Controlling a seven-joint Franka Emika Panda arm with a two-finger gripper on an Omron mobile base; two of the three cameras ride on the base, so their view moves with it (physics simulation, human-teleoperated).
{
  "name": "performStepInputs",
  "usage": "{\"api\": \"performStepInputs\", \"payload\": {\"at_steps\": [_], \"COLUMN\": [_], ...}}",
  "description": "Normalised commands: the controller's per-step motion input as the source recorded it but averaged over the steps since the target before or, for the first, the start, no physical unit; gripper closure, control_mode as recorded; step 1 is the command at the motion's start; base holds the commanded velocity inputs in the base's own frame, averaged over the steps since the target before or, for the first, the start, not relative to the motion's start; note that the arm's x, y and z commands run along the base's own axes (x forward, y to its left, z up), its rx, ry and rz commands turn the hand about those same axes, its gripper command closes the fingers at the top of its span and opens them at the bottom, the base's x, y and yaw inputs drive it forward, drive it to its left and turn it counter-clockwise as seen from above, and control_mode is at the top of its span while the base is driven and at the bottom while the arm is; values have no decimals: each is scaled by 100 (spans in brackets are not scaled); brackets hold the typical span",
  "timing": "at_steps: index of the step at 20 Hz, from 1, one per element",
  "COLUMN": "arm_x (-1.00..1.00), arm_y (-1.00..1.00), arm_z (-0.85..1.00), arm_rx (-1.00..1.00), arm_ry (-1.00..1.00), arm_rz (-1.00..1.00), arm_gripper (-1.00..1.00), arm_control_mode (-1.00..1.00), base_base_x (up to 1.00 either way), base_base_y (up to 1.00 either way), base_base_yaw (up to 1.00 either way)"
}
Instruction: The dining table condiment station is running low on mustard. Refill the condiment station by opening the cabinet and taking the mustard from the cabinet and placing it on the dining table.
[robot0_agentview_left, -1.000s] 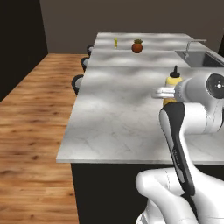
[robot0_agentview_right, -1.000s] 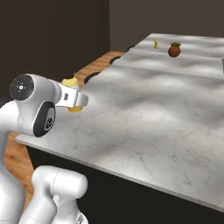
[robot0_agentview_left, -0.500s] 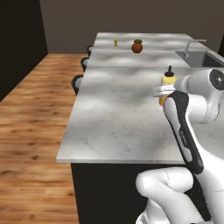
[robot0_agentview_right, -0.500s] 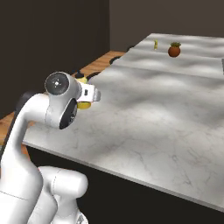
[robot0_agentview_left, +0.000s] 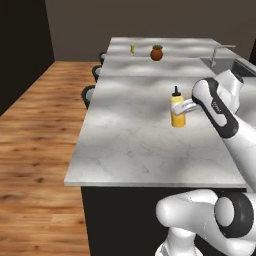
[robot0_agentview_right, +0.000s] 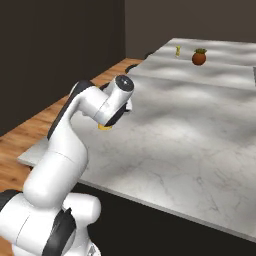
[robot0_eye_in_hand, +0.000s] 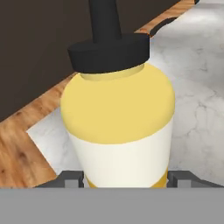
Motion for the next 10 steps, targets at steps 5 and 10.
{"api": "performStepInputs", "payload": {"at_steps": [5,10], "arm_x": [7,32], "arm_y": [11,1], "arm_z": [-6,-40], "arm_rx": [0,0], "arm_ry": [2,0], "arm_rz": [6,2], "arm_gripper": [100,100], "arm_control_mode": [-100,-100], "base_base_x": [0,0], "base_base_y": [0,0], "base_base_yaw": [0,0]}}
